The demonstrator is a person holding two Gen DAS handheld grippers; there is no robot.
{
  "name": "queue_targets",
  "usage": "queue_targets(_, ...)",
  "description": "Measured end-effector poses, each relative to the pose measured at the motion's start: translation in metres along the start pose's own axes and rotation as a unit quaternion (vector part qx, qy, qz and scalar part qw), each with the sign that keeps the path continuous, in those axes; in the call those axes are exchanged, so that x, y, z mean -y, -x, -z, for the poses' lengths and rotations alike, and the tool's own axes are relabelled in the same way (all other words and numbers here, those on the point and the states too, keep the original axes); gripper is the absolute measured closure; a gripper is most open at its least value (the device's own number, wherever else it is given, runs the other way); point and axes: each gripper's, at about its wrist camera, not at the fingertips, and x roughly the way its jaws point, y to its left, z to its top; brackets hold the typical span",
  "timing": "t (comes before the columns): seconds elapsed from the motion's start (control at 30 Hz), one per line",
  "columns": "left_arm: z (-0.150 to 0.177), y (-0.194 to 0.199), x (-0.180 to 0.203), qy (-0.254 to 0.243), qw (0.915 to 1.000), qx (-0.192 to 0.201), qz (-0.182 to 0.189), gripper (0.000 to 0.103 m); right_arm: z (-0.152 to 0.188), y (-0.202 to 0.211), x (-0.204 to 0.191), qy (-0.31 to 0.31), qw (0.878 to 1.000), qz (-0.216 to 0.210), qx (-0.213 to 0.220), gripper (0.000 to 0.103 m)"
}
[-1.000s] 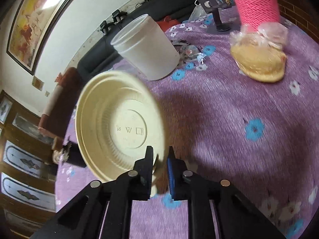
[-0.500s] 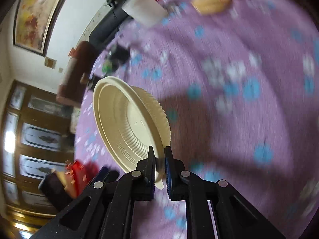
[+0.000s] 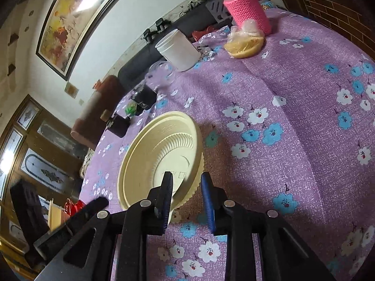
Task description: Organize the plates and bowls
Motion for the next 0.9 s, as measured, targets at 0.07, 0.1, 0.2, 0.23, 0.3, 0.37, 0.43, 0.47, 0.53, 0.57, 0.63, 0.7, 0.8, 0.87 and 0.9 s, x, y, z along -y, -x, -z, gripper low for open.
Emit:
queue_targets(0.07,-0.011,-0.017,0.006,0.005,0.9998,-0.021,-0.001,0.022,0.001,-0.002,0.003,0.001,1.000,0.005,0.004,0.076)
queue_targets(0.1,-0.015,-0.027,0.009,0.004,0.9994,-0.033,-0.006,0.022,0.001,-0.004,0.003,0.005,1.000,0.007,0.004,0.076)
queue_targets(0.2,-0.022,-0.055,0.022,-0.013,0.9970,-0.074,-0.015,0.025,0.003,-0.007,0.006,0.003,1.000,0.007,0.006,0.076)
queue_targets(0.23,-0.022,-0.060,0.024,-0.015,0.9963,-0.083,-0.017,0.033,0.003,-0.008,0.005,0.005,1.000,0.009,0.006,0.076)
queue_targets(0.3,-0.022,-0.064,0.028,-0.015,0.9954,-0.094,-0.014,0.057,0.005,-0.009,0.007,0.008,1.000,0.014,0.007,0.076)
queue_targets(0.37,-0.020,-0.064,0.031,-0.017,0.9951,-0.097,-0.011,0.088,0.004,-0.011,0.007,0.010,1.000,0.019,0.003,0.076)
queue_targets(0.43,-0.017,-0.060,0.033,-0.020,0.9953,-0.094,-0.017,0.089,0.005,-0.011,0.005,0.012,1.000,0.016,0.002,0.080)
queue_targets(0.47,-0.015,-0.058,0.034,-0.023,0.9955,-0.090,-0.021,0.088,0.005,-0.011,0.004,0.014,1.000,0.012,0.000,0.084)
queue_targets(0.53,-0.012,-0.049,0.035,-0.031,0.9961,-0.078,-0.028,0.088,0.006,-0.009,0.001,0.017,1.000,0.010,0.001,0.085)
queue_targets(0.57,-0.011,-0.044,0.035,-0.034,0.9962,-0.074,-0.031,0.088,0.007,-0.008,-0.001,0.019,1.000,0.007,0.002,0.085)
queue_targets(0.63,-0.009,-0.034,0.034,-0.040,0.9965,-0.065,-0.036,0.087,0.008,-0.007,-0.004,0.020,1.000,-0.001,0.003,0.085)
queue_targets(0.7,-0.007,-0.022,0.032,-0.043,0.9965,-0.062,-0.037,0.087,0.010,-0.006,-0.010,0.028,1.000,-0.006,0.001,0.085)
queue_targets(0.8,-0.003,0.000,0.026,-0.044,0.9967,-0.056,-0.039,0.087,0.017,-0.004,-0.023,0.045,0.999,-0.014,0.005,0.085)
queue_targets(0.87,0.000,0.014,0.020,-0.045,0.9969,-0.048,-0.042,0.087,0.020,-0.001,-0.032,0.048,0.998,-0.030,0.009,0.085)
queue_targets(0.9,0.001,0.022,0.015,-0.043,0.9971,-0.047,-0.042,0.087,0.022,0.001,-0.037,0.051,0.998,-0.035,0.012,0.085)
